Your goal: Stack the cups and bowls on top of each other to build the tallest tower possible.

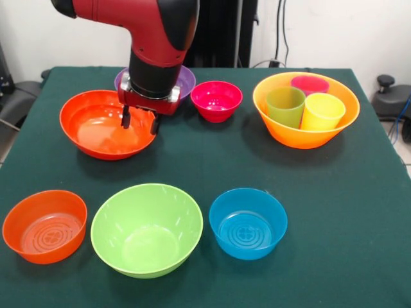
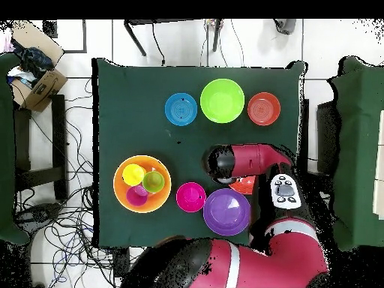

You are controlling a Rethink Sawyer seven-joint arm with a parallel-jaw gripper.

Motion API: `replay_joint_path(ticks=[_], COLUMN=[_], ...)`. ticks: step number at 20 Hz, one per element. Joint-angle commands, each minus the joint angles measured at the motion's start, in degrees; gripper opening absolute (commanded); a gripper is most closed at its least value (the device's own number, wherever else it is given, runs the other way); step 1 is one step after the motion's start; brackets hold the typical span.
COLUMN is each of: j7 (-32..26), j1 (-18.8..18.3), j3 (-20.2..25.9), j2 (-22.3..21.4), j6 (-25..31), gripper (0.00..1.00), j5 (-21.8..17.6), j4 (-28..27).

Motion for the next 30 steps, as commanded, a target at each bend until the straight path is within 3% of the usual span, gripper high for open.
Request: replay_joint_path(ticks=[1, 30], j7=[-6.5, -8.5], j1=[-1.8, -8.3], j3=[8.9, 17.4], j2=[-0.3, -5.5], j6=[-4.2, 1.1], gripper=[1.0, 1.0], j5=[-1.9, -0.7], j4=[3.0, 7.8])
